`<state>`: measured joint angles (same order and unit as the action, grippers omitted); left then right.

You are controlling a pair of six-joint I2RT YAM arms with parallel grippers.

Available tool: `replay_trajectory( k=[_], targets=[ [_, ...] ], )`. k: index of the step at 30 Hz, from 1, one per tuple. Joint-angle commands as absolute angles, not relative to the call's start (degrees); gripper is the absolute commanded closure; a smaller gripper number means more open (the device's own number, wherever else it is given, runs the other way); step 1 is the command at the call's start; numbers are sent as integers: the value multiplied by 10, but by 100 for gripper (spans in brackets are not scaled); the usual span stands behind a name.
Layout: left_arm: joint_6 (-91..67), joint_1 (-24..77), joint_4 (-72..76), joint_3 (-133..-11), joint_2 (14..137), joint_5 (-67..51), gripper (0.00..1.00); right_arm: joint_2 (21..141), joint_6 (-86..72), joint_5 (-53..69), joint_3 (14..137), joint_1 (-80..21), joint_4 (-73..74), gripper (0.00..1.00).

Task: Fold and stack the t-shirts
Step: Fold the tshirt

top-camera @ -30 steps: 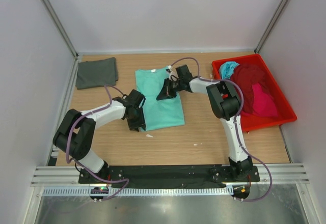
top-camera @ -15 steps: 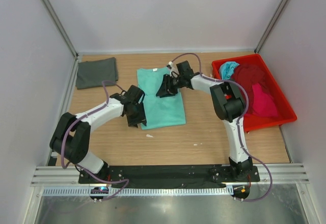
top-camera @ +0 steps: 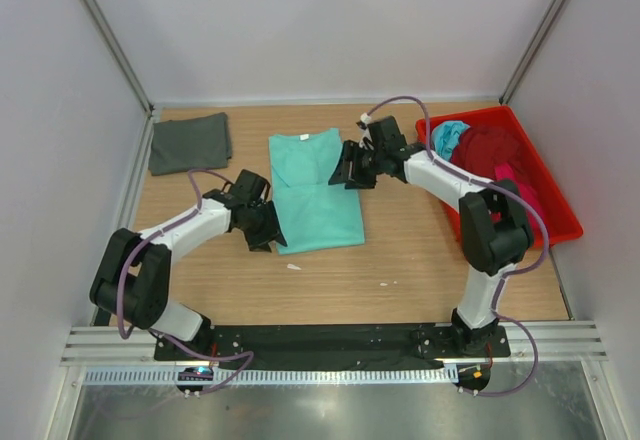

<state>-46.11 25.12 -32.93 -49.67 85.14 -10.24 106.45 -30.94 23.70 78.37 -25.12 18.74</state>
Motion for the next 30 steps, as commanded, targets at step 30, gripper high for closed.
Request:
replay_trajectory(
  k=[30],
  targets=[
    [-518, 250, -281, -432, 843, -54, 87, 836, -602, 69, 367, -294, 28, 51]
  ],
)
